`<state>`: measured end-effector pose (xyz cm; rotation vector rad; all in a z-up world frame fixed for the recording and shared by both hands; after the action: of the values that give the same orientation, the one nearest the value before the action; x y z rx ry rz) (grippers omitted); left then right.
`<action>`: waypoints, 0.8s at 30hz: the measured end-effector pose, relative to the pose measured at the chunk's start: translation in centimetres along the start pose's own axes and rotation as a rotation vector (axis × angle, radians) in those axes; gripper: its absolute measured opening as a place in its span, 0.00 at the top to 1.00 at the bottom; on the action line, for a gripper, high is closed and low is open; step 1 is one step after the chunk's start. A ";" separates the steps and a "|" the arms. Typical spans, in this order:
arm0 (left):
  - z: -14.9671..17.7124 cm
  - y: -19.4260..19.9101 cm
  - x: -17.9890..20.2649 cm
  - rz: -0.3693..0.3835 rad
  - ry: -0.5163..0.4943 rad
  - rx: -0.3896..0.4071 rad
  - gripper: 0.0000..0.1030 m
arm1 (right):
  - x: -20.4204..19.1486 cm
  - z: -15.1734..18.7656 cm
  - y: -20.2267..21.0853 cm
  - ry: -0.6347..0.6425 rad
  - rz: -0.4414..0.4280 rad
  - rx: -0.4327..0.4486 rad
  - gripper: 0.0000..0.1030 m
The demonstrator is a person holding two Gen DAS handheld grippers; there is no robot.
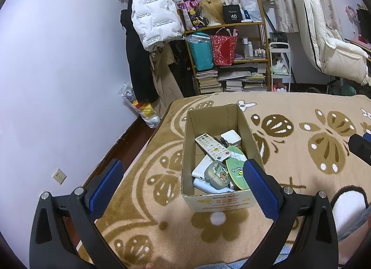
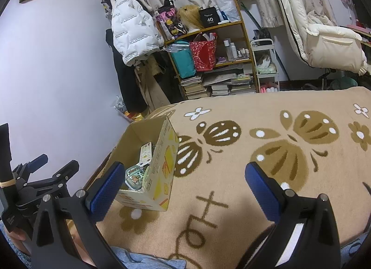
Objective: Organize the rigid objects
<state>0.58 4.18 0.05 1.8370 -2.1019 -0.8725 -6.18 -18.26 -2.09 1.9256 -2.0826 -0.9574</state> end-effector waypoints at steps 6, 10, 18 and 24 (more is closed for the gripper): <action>-0.1 0.1 -0.2 0.003 0.003 0.003 0.01 | 0.1 0.0 0.0 0.001 -0.003 0.000 0.00; -0.1 0.1 -0.3 0.001 0.004 0.006 0.01 | 0.1 0.0 0.0 0.002 -0.002 0.000 0.00; -0.3 0.1 -0.4 -0.001 0.005 0.002 0.01 | 0.1 0.0 0.0 0.002 -0.002 0.000 0.00; -0.3 0.1 -0.4 -0.002 0.004 0.001 0.01 | 0.2 0.0 0.0 0.001 -0.002 0.001 0.00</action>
<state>0.69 4.46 0.44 1.8399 -2.0987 -0.8672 -6.25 -18.45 -2.13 1.9285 -2.0809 -0.9563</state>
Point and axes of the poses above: each gripper's, at about its wrist camera, not at the fingertips, and y roughly against the way its jaws point, x to its right, z to its underside, the point moved 5 cm from there along -y, roughly the way its jaws point, and after that the axes turned 2 degrees about y, right-handed, at the moved point
